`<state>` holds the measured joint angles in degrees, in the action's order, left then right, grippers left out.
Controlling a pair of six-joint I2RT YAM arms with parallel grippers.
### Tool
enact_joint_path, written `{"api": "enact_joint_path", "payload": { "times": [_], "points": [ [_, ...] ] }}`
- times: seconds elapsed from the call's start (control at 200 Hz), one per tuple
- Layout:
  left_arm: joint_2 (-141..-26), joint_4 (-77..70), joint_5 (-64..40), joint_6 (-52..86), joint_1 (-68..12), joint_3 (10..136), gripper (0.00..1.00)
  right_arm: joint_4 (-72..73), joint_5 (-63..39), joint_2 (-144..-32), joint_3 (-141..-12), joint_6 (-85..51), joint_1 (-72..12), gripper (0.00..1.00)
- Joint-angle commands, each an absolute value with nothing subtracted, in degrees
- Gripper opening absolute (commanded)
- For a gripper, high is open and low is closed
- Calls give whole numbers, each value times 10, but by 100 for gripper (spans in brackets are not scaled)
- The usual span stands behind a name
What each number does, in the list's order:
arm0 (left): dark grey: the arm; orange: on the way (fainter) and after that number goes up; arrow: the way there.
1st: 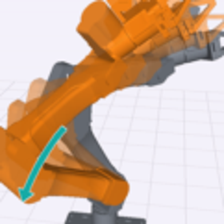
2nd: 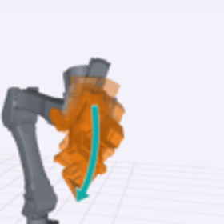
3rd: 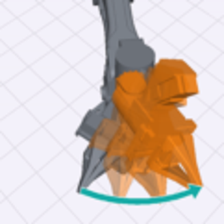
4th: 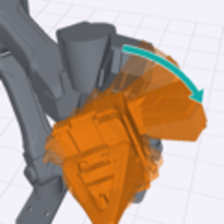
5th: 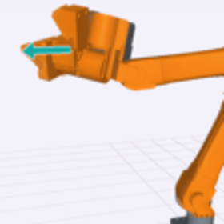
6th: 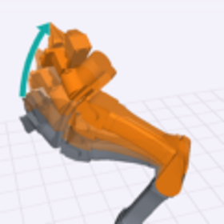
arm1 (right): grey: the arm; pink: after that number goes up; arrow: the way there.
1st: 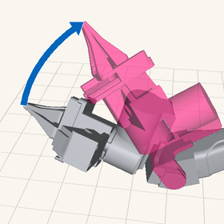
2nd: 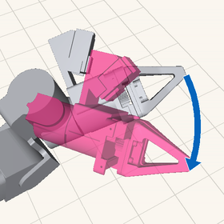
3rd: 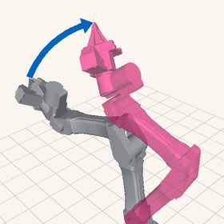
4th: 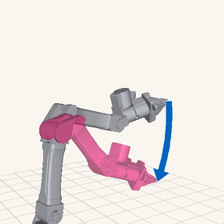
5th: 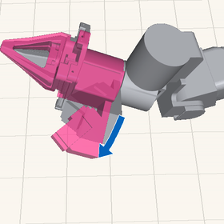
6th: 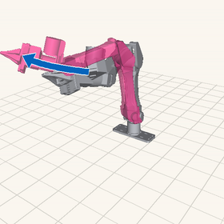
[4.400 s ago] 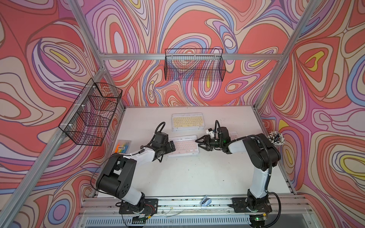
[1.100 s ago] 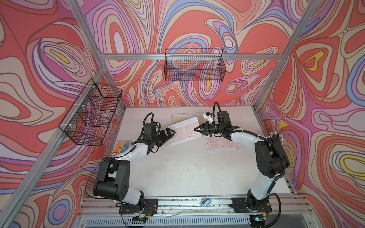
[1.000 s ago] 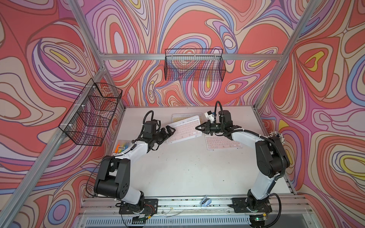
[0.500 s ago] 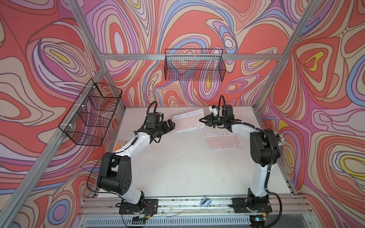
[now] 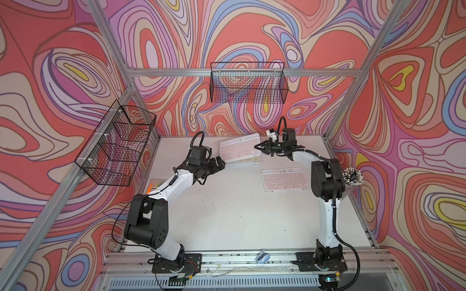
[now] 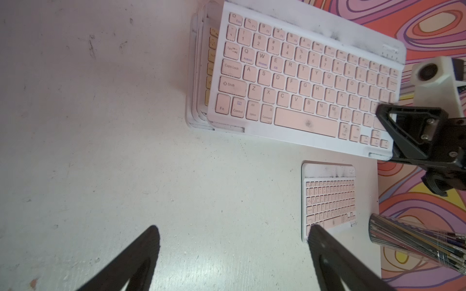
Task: Stack the numeric keypads
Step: Place the numeric keypad at the numeric keypad.
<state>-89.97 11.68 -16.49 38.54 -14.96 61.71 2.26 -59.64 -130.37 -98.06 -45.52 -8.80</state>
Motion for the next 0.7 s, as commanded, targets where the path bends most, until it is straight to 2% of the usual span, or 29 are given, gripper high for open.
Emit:
{"api": "enact_joint_path", "payload": {
  "times": [0.0,0.421,0.696],
  "points": [
    [-883,133,-166,375,-151,612,95,34,-646,-1329,-1012,-461,-79,0],
    [-893,123,-176,380,-152,613,95,90,-669,-1399,-1041,-518,-60,0],
    [-895,127,-170,379,-153,613,95,63,-686,-1450,-1092,-515,-59,0]
  ]
}}
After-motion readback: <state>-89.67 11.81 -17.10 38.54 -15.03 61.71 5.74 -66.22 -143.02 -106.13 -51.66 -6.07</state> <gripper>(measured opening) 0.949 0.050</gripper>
